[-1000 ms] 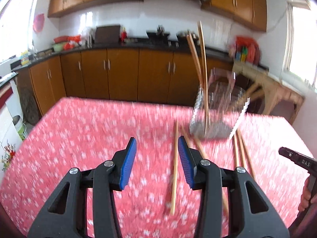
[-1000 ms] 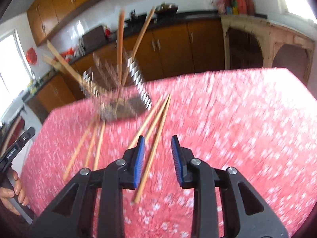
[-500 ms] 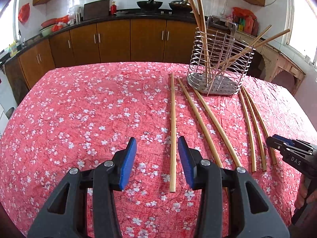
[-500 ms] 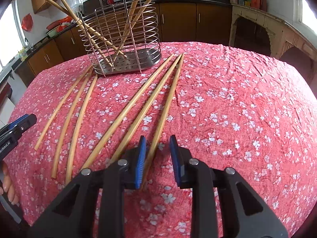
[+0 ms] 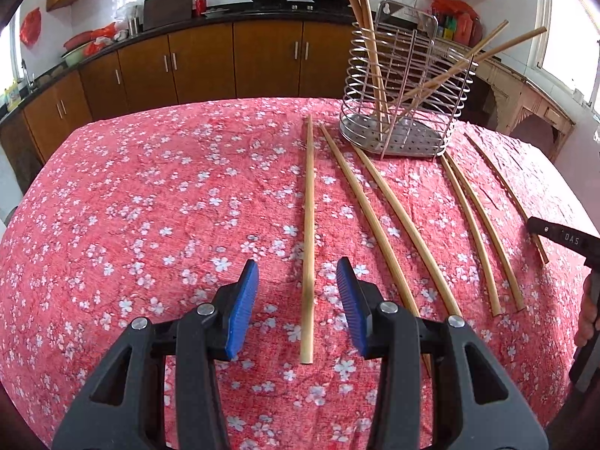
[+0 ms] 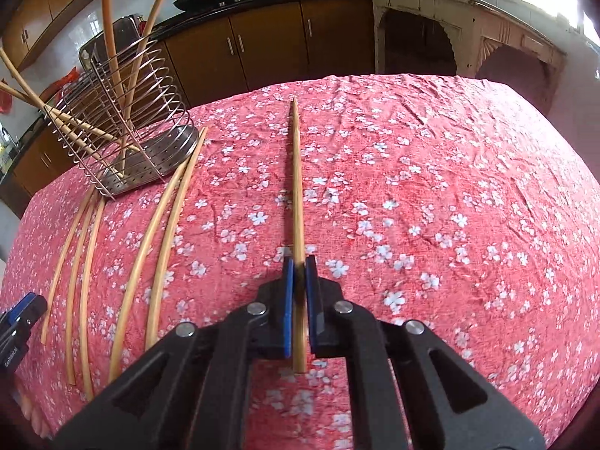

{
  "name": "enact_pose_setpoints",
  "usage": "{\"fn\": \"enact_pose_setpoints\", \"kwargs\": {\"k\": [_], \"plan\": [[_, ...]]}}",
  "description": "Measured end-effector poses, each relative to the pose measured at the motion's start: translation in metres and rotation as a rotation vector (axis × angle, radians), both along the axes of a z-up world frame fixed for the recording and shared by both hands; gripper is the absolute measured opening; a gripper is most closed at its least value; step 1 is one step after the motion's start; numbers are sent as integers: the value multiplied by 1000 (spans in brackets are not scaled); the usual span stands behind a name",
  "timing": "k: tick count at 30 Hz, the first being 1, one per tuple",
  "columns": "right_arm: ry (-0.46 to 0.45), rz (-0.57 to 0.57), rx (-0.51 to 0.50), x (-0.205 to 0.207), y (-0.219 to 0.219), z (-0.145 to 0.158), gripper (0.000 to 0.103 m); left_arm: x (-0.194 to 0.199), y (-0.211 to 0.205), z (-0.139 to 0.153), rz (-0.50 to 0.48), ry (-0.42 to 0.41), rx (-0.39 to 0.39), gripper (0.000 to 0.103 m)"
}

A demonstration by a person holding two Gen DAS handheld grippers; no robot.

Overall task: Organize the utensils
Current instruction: 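Lower the left tool onto a chopstick and close while the right tool grasps another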

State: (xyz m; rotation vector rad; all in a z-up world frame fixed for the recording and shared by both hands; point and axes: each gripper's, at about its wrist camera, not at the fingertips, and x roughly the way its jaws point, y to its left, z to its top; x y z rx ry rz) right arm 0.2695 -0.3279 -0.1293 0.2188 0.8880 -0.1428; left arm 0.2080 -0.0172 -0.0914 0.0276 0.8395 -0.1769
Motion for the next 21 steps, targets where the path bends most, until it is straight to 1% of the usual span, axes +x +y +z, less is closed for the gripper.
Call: {"fn": "enact_pose_setpoints", "kwargs": {"k": [2,4,5,6,8,10,12,13,15,18,21], "plan": [[1,5,-12,2,0,0,8,2,-2,-2,-1,5,2,43],[-1,11,-17,3,2,-1,8,5,-6,-5,-4,17,6,36],[-1,13,-17,4,1,-1,8,6,-7,-7,-6,25,13,25],[-1,16,-17,5,1,-1,8,8,-9,-10,-4,38,29,17],[-1,20,-12,3,3,0,8,11,-10,-11,16,36,54,8],[-1,19,-3,4,1,0,8,18,-2,-11,67,39,64,7],[-3,17,-9,4,-1,0,8,28,11,-11,123,51,39,7],[-4,15,-12,5,-2,0,8,32,18,-11,141,60,15,7],[-8,15,-11,5,-4,0,8,35,26,-11,148,67,-5,7],[-14,14,-19,3,-3,0,8,35,31,-13,134,48,-10,7],[-31,17,-59,-1,2,-2,8,35,30,-14,132,40,-11,7]]}}
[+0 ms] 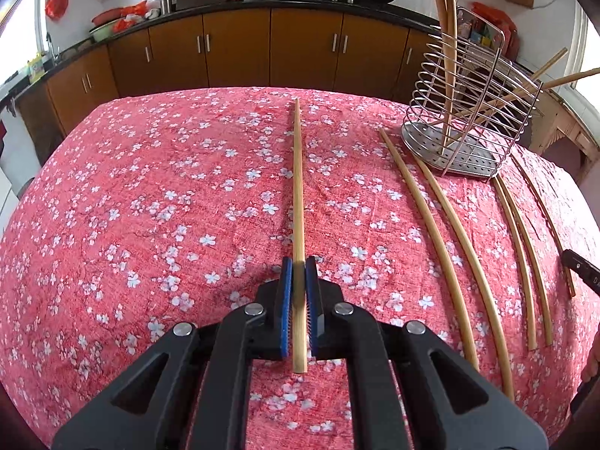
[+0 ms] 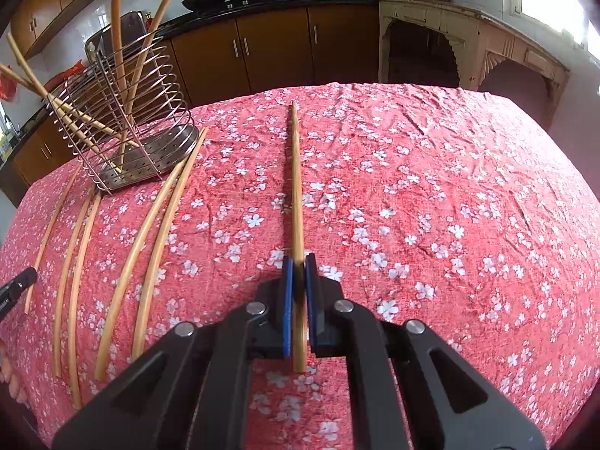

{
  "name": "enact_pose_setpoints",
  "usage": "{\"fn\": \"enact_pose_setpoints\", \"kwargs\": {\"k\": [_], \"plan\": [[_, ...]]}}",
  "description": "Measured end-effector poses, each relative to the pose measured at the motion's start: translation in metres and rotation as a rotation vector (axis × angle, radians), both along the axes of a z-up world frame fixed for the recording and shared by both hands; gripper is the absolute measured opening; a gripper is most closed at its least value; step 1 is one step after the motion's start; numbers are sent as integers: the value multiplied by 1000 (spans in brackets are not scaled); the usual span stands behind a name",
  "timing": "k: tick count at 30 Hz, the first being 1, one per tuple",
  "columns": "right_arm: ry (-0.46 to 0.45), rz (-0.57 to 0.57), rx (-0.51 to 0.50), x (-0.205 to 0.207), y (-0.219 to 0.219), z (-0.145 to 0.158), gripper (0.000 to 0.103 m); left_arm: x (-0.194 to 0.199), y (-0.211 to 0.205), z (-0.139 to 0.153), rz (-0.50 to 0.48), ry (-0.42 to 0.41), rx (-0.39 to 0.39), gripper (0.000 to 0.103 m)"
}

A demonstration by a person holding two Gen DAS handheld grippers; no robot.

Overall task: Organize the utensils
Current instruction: 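Lower the left tool onto a chopstick and close while the right tool grasps another, then lift both held chopsticks upright and carry them over the wire holder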

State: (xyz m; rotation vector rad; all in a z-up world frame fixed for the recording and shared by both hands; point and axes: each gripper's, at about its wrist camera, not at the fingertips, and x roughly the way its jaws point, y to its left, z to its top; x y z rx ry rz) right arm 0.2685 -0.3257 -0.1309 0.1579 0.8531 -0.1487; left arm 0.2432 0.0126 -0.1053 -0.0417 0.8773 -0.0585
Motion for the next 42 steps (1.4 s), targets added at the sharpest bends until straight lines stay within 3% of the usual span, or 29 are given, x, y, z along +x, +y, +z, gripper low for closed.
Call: {"fn": "enact_pose_setpoints", "kwargs": {"k": [11,21,34,38,42], "plan": [[-7,-1,16,-1,-1,-1,8,-3,8,1,0,0,-29,8],[-3,-2,0,-1,3,0,8,-1,-4,2,2,2,37,8],[-8,-5,31,-1,-1,0,8,0,-1,2,2,3,33,9],[-4,-6,12,-2,0,0,8,0,-5,2,-33,2,24,23],[-4,-4,11,-2,3,0,8,-1,-8,1,-37,2,37,24]]}}
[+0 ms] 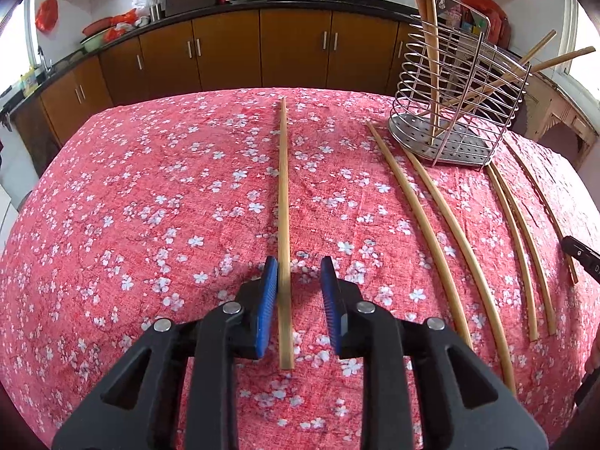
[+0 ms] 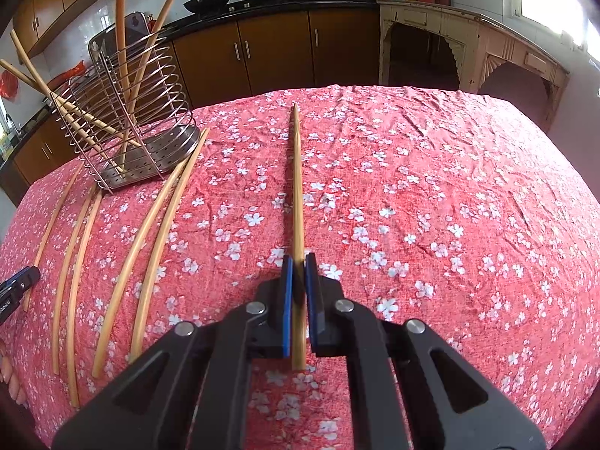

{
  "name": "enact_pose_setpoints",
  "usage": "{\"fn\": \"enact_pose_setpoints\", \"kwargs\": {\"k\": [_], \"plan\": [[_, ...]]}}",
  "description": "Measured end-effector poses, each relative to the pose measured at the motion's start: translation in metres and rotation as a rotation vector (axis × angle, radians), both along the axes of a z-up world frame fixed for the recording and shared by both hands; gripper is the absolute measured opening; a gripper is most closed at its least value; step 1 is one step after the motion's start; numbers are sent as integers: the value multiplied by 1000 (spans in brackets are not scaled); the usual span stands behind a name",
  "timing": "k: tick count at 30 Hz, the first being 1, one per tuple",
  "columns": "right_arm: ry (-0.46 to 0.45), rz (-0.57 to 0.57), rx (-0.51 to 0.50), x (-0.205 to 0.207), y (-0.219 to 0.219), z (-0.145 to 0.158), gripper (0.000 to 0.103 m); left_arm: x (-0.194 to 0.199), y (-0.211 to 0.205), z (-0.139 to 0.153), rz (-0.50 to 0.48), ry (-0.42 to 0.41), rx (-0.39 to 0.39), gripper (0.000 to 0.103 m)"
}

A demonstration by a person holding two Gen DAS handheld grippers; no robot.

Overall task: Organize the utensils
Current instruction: 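Lift both held chopsticks upright and carry them over the wire holder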

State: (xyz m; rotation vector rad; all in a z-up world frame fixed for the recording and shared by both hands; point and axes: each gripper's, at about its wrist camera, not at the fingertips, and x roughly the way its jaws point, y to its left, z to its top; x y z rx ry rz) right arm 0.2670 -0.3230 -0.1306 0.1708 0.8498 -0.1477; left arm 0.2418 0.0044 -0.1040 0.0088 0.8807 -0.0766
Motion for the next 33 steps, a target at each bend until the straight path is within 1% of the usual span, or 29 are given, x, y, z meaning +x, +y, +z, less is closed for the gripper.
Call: {"fn": "enact_pose_setpoints", "kwargs": {"k": [1,3,5,8,11,14,15,19,22,25,28,33], "plan": [[0,3,-1,0,0,0,8,0,2,0,2,0,-12,23],[-1,7,0,-1,1,0,8,-1,5,0,19,0,-20,12],[1,6,-3,-7,2,1,8,-4,10,0,30,1,-36,7],[-23,14,4,-21,4,8,8,-13,17,1,33,14,-80,7],[-79,21,-9,-38,5,27,8,-22,23,10,36,-4,-110,7],[-153,27,-26,-53,4,51,8,-36,25,31,20,-71,-129,7],[-187,25,-33,-59,3,62,8,-42,26,41,16,-105,-136,7],[-292,28,-30,-75,-1,93,8,-59,33,75,11,-210,-179,7],[-358,29,-37,-82,-2,112,8,-67,39,97,20,-277,-215,7],[-406,33,-38,-86,-2,126,8,-69,41,113,23,-339,-229,7],[-440,36,-34,-89,-1,136,8,-70,42,123,29,-371,-232,7],[-480,42,-5,-85,-1,151,8,-70,48,133,50,-392,-231,7]]}}
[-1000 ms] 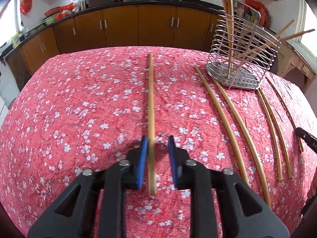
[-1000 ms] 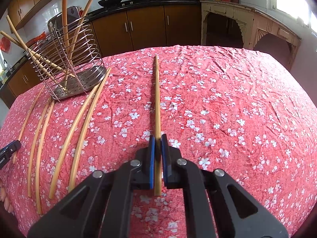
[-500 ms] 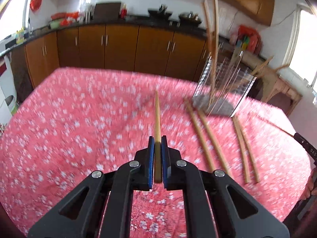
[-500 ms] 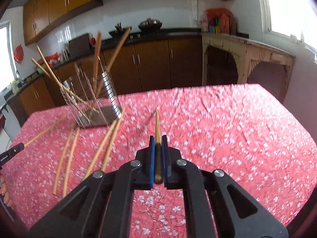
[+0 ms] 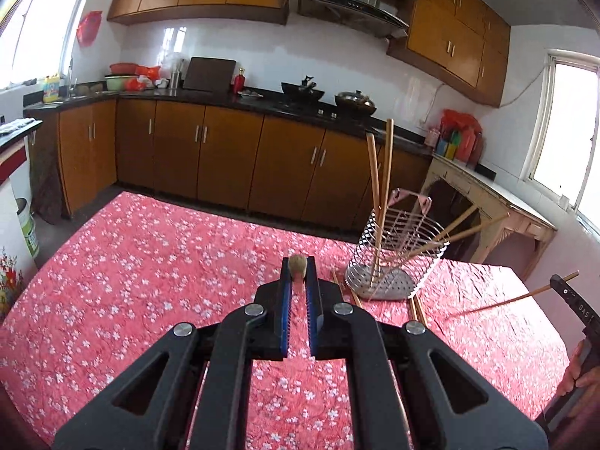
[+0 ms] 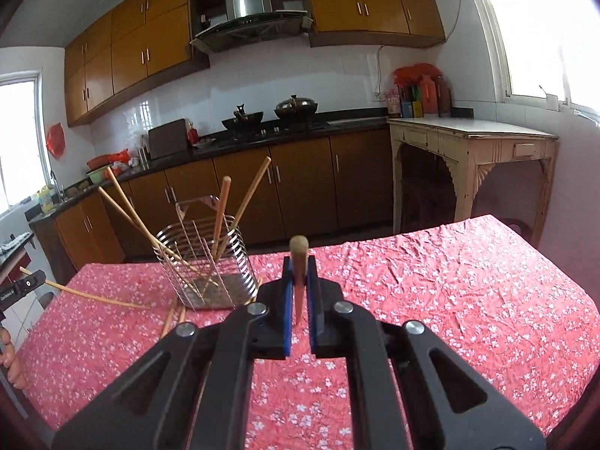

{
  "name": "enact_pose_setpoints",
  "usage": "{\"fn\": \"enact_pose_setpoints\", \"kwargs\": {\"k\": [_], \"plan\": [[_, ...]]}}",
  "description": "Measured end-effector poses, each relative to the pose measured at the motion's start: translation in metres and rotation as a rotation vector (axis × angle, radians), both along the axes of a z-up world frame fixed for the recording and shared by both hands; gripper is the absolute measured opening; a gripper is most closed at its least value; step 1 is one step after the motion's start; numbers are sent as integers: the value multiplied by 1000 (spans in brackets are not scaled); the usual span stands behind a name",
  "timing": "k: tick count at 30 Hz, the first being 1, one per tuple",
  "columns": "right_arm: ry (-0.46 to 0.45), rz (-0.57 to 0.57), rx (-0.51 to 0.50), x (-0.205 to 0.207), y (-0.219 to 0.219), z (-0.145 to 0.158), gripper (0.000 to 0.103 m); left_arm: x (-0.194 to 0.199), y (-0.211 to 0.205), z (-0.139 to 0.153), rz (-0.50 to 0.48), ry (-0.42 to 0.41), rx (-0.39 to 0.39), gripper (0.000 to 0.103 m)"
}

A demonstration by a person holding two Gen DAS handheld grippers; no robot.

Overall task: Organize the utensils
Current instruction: 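Lift both held chopsticks upright and carry them over the wire holder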

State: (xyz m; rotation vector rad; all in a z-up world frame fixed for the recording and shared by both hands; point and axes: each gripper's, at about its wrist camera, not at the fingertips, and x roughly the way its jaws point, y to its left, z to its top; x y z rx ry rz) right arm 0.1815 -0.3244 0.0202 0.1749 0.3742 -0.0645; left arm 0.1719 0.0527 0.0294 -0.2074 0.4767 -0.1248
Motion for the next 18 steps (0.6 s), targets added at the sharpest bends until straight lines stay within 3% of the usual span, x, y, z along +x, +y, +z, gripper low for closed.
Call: {"fn": "enact_pose_setpoints", "kwargs": {"k": [18], "plan": [[-29,119,146,18,-5,51,8,14,-12,45,-26,-84,10,7]]}}
